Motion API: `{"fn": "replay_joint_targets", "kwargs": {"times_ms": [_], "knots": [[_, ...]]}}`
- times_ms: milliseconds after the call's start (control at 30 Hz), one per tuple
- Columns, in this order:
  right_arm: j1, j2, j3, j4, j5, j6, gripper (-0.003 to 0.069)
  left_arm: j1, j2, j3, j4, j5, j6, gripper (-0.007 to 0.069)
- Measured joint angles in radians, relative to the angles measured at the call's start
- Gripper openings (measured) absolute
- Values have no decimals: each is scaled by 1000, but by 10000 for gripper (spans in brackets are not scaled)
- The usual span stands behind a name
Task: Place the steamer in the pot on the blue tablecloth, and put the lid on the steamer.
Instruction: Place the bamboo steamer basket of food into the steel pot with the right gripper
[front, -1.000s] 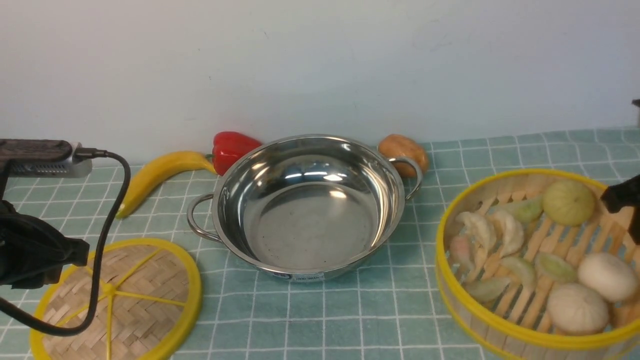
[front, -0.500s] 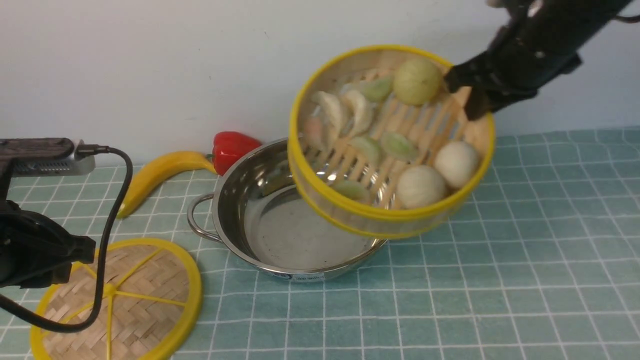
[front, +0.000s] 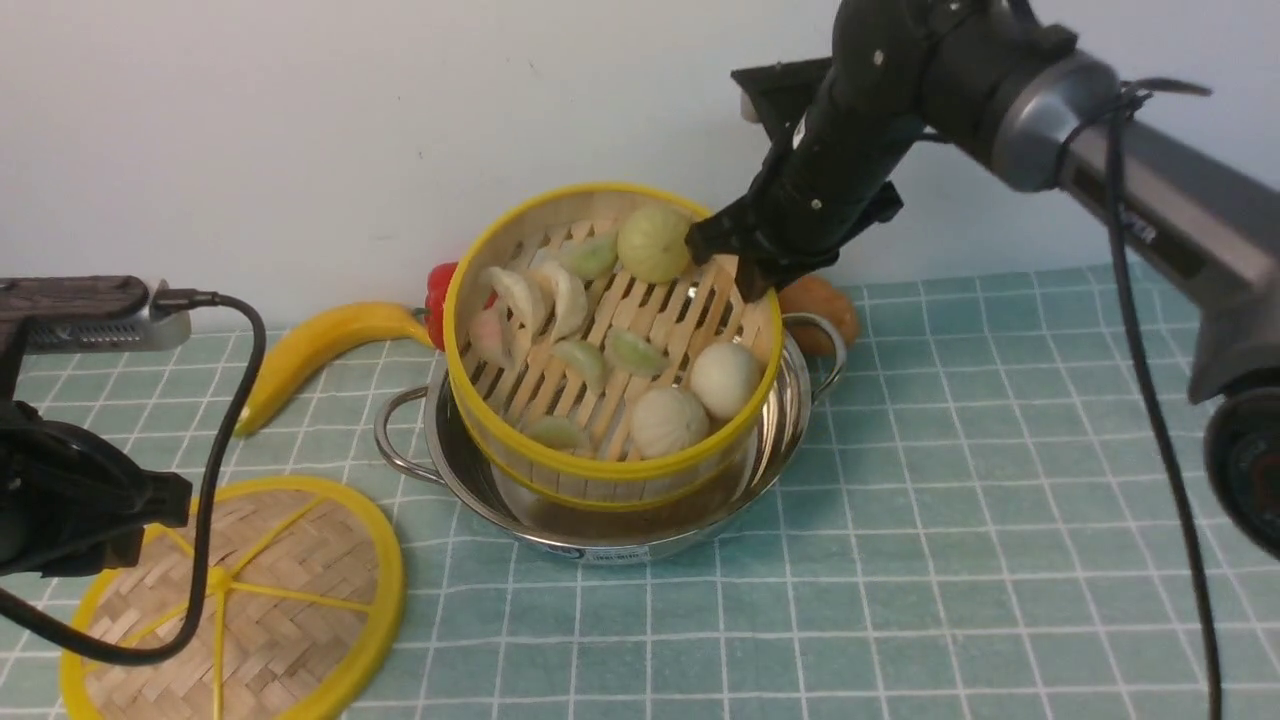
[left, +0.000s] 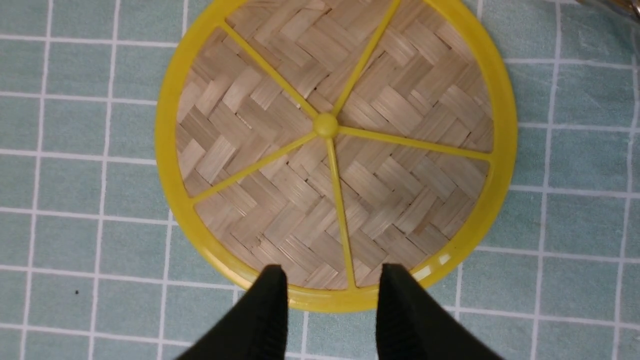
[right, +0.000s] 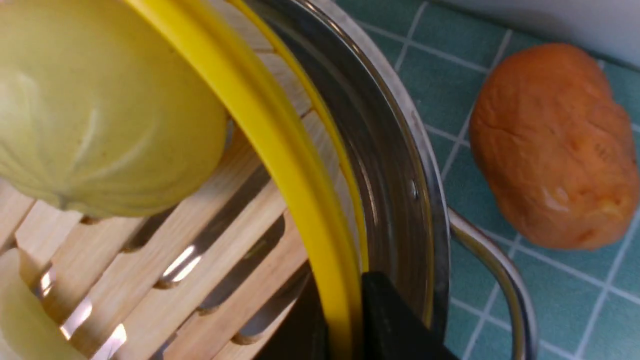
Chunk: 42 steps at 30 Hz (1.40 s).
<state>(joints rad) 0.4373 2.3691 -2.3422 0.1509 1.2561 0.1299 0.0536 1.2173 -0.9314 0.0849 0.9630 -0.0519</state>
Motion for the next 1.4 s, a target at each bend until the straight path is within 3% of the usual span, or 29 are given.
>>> {"fn": "replay_joint_targets", "kwargs": {"times_ms": [667, 1067, 1333, 1400], "knots": [[0, 115, -29, -1, -4, 7, 95, 0, 0, 0, 0, 0, 2, 243], [0, 83, -65, 31, -18, 15, 367, 0, 28, 0, 0, -54, 2, 243], [0, -145, -102, -20, -23, 15, 393, 0, 153, 0, 0, -185, 3, 243], [0, -298, -103, -28, -27, 15, 395, 0, 201, 0, 4, -230, 3, 243]]}}
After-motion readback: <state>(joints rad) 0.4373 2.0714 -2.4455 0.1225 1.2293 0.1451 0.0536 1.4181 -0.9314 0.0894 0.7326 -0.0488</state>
